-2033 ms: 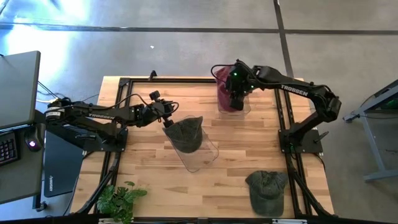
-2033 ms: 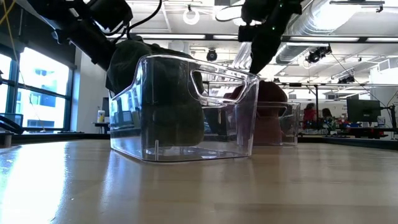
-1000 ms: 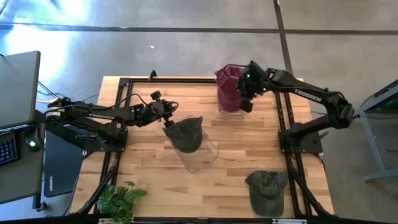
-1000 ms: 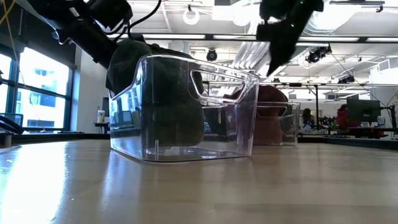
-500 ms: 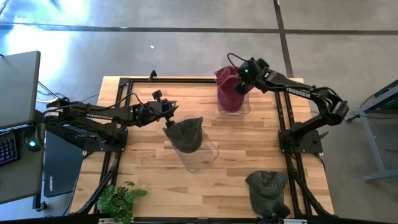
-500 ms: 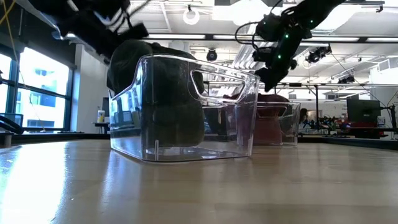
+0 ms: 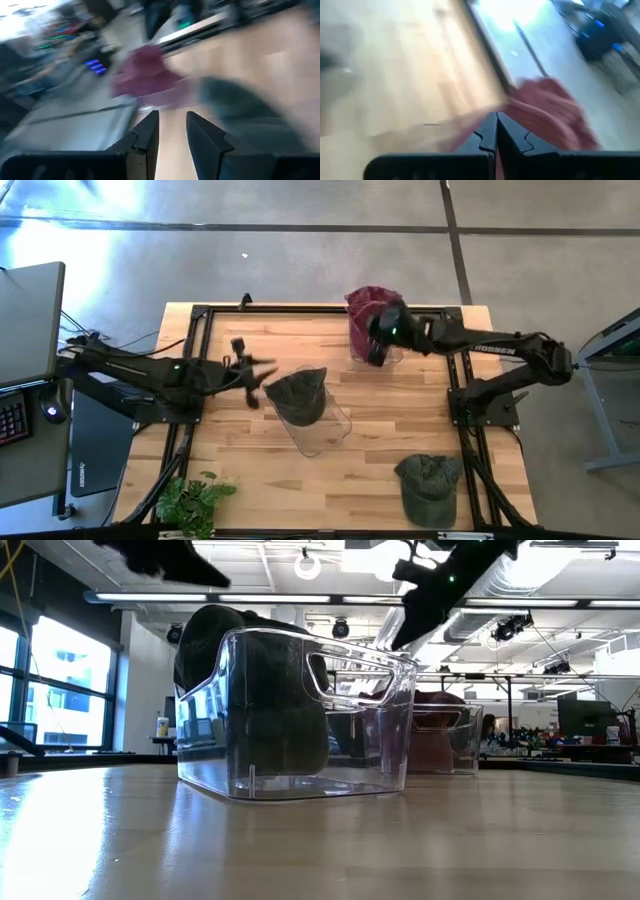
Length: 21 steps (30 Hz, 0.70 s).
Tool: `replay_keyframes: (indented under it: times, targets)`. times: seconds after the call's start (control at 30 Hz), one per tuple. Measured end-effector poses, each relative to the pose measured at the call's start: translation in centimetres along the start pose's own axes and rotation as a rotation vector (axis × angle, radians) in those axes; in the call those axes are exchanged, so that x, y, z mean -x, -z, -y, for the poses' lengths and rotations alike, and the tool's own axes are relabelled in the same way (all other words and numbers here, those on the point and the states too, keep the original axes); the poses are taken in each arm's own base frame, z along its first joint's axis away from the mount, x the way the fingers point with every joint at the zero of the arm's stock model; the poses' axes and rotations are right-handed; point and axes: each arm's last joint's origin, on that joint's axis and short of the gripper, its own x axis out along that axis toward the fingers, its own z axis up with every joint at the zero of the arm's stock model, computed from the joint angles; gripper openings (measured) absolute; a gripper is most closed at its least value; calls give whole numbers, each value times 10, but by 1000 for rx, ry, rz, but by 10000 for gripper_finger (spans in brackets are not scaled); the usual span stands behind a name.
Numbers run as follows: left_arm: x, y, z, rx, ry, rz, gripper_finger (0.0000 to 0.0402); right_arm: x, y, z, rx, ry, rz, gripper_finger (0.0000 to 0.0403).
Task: Pick & Place hat
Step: Adjust the bottom transparent bin
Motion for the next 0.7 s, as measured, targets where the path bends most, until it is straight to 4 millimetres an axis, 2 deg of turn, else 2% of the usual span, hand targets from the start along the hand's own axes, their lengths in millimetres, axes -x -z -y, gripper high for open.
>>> replay_keyframes:
  times: [0.1,0.23,0.43,0.57,0.7]
  targets:
    - [16,-7,8,49,150,0,90,-1,5,-28,44,-75,51,3]
    - [27,4,24,178,332,-187,70,-4,24,-59,133,-235,91,6]
    - [9,45,62,326,383,-628,16,4,48,-100,206,-491,97,3]
    - [-6,64,83,299,324,-747,5,22,51,-127,187,-568,90,3]
    - [-23,67,96,241,190,-685,9,49,50,-152,176,-615,96,3]
